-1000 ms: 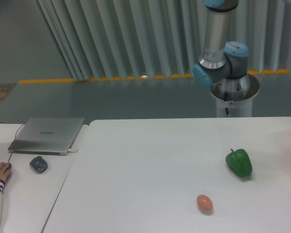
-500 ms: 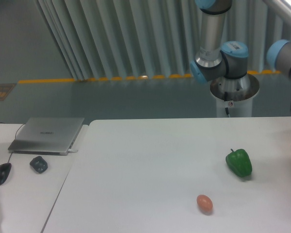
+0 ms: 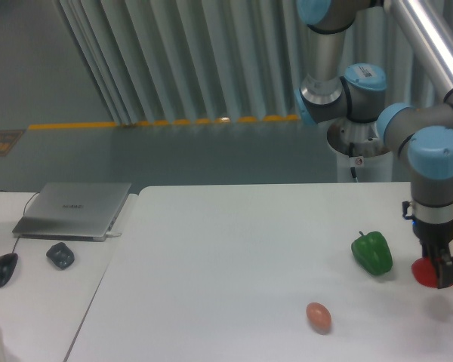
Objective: Place the red pepper on the table
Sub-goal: 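Lower the gripper holding the red bell pepper toward the table, then set the red pepper on the table beside the green pepper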
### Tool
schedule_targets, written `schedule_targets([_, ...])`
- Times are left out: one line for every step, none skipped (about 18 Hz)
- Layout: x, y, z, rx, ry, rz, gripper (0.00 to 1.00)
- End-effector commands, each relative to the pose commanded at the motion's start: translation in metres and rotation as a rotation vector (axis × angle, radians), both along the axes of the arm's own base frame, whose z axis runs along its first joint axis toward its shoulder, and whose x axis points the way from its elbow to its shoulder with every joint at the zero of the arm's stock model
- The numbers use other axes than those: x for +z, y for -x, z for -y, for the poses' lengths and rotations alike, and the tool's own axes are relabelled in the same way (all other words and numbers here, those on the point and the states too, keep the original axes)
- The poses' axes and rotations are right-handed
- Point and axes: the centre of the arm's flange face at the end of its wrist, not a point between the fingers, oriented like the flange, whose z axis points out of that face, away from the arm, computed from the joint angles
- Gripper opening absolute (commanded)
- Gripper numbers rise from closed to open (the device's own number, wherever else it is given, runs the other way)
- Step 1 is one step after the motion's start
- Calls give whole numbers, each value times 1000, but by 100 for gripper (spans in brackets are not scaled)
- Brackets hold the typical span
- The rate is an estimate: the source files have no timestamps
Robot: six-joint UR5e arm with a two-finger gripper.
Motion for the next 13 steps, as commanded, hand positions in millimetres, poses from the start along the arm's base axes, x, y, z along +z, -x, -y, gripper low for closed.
schedule_targets([-5,-4,-4,6,-2,-2,54])
schedule_targets([-12,-5,-9,2,1,-5,54])
schedule_targets([-14,-7,-12,-1,0,-8,54])
schedule_targets([-18,-7,-14,-2,1,-7,54])
schedule_targets([-20,-8,-15,1,3,-7,54])
schedule_targets([-22,-7,-15,4,3,-4,54])
schedule_targets([-25,-9,-17,1,6,-1,54])
schedule_targets([-26,-9,-18,-1,6,2,54])
schedule_targets([-28,-9,-18,-3,7,5,54])
schedule_targets([-32,-9,-19,-3,12,9,55])
schedule_targets([-32,-9,-19,-1,10,8,55])
schedule_targets([-33,-8,-19,-1,11,9,55])
schedule_targets([-34,-8,-19,-1,13,11,55])
